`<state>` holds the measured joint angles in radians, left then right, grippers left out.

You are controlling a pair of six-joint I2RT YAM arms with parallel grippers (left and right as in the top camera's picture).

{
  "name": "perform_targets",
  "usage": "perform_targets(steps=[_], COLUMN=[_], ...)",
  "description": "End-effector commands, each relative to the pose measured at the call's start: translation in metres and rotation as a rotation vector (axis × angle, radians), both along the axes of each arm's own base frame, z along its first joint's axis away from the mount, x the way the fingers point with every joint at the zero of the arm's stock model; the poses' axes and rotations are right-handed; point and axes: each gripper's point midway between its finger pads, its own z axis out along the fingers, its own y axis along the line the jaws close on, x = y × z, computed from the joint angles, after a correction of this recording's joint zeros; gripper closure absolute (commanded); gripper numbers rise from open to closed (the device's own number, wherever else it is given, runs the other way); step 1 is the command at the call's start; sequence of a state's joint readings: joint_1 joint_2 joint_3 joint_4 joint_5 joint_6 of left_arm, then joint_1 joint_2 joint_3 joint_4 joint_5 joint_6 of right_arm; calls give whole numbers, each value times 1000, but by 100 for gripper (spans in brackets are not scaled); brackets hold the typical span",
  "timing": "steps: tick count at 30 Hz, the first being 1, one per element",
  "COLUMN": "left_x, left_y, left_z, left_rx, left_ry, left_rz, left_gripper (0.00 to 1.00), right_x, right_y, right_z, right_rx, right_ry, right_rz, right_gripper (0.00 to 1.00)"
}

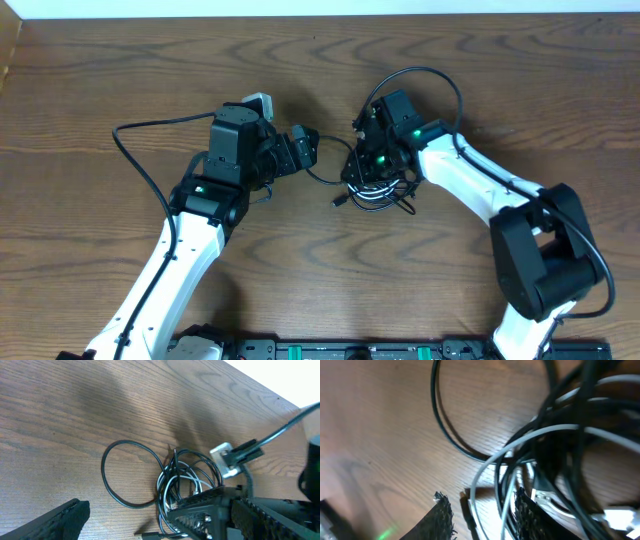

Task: Untangle cables
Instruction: 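Lift the bundle up and right with the right gripper, dragging cables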

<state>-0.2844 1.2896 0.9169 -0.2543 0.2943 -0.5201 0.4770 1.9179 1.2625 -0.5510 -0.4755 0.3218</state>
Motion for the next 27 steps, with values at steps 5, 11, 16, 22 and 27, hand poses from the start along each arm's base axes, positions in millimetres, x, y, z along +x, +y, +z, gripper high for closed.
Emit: perform_targets(steps=[5,11,16,22,27], left_x=[4,4,4,4,4], left_y=[-3,-3,-3,-3,-3], left_z=[10,10,10,10,10], left_rx=[-7,-7,-7,-7,-7], left_ry=[-23,-23,-23,-23,-23], left_rz=[-16,-16,-16,-16,-16], left_gripper=[3,3,3,3,3], right_x=[-28,-36,-19,7,38], right_y=[25,45,39,5,-42], right_z=[-24,-10,27,89,121], right_rx=[35,162,333,612,618], right_ry=[133,135,101,15,-118], right_rz=[36,136,149,180,79], right_gripper=[62,99,99,99,99])
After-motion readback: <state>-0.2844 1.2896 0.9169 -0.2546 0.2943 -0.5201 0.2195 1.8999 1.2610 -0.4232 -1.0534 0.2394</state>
